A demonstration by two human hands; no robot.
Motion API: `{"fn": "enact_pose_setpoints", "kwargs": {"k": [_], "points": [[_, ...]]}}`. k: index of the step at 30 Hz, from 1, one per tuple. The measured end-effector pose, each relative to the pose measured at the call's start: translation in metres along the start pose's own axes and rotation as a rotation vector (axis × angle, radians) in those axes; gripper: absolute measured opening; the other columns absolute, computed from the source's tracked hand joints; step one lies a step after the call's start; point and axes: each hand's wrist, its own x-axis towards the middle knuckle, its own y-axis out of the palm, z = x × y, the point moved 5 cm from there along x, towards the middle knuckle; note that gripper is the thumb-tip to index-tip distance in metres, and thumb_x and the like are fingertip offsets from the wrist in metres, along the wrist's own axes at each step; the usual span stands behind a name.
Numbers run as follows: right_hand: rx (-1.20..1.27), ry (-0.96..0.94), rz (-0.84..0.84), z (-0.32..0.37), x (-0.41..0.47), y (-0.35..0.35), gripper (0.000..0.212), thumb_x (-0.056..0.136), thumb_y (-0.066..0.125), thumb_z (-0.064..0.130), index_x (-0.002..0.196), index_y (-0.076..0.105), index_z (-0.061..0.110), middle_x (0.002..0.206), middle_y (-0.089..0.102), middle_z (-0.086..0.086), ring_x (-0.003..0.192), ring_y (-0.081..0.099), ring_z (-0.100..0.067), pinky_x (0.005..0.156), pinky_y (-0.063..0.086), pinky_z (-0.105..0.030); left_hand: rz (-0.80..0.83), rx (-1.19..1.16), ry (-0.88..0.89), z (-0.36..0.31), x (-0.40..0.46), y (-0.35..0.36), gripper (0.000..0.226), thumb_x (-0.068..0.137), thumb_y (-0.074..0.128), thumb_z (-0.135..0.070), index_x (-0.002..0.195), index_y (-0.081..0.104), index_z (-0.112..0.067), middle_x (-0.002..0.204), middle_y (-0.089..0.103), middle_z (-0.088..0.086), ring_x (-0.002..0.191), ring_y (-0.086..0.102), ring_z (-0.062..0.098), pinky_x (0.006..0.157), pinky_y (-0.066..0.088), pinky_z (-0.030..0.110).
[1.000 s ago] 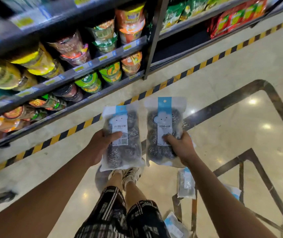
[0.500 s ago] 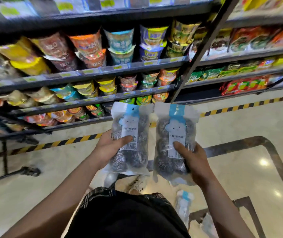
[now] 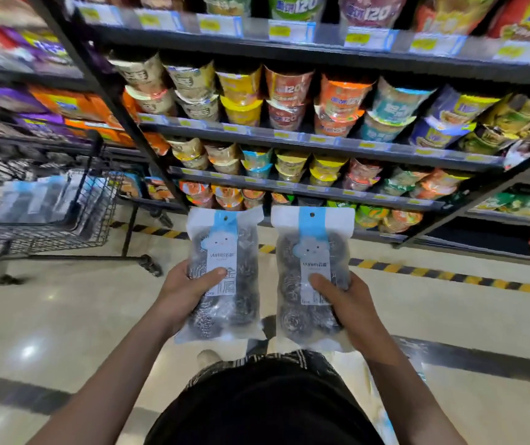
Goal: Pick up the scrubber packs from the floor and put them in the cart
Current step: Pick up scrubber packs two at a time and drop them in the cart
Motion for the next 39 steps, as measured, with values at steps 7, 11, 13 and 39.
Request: {"fn": "enact_pose_setpoints", "kwargs": {"k": [7, 11, 13, 39], "points": [[-0.123, -0.036, 0.183, 0.003, 0.0, 0.156, 0.025, 0.095, 0.075, 0.017, 0.119, 0.075, 0.014, 0.107, 0.082, -0.004, 0.094, 0.079, -0.021, 0.081, 0.064, -0.04, -0.183, -0.141, 0.066, 0.03, -0.018, -0.163, 0.035, 0.088, 0.079, -0.016, 0.121, 0.068, -0.013, 0.105, 0.081, 0.006, 0.095, 0.078, 0.029, 0.08, 0.059, 0.039], [-0.215, -0.076, 0.24, 0.009, -0.004, 0.246, 0.018, 0.096, 0.074, 0.025, 0.112, 0.075, 0.015, 0.097, 0.081, 0.004, 0.084, 0.077, -0.008, 0.065, 0.054, -0.023, -0.274, -0.241, 0.112, 0.045, -0.041, -0.245, 0.042, 0.083, 0.083, -0.016, 0.121, 0.066, -0.012, 0.106, 0.08, 0.008, 0.092, 0.078, 0.027, 0.077, 0.061, 0.038], [-0.224, -0.087, 0.275, 0.011, -0.008, 0.286, 0.02, 0.096, 0.075, 0.027, 0.112, 0.074, 0.015, 0.098, 0.079, 0.004, 0.08, 0.075, -0.001, 0.059, 0.052, -0.014, -0.328, -0.302, 0.126, 0.049, -0.054, -0.28, 0.029, 0.088, 0.075, -0.01, 0.116, 0.067, -0.013, 0.102, 0.081, 0.007, 0.086, 0.078, 0.024, 0.068, 0.062, 0.033], [-0.255, -0.008, 0.504, 0.054, 0.106, 0.688, 0.039, 0.09, 0.08, 0.038, 0.124, 0.072, 0.023, 0.112, 0.08, 0.007, 0.106, 0.075, -0.014, 0.092, 0.057, -0.036, -0.473, -0.424, 0.046, -0.012, 0.07, -0.598, 0.037, 0.09, 0.076, -0.011, 0.124, 0.063, -0.012, 0.11, 0.079, 0.01, 0.097, 0.077, 0.031, 0.075, 0.063, 0.038]]}}
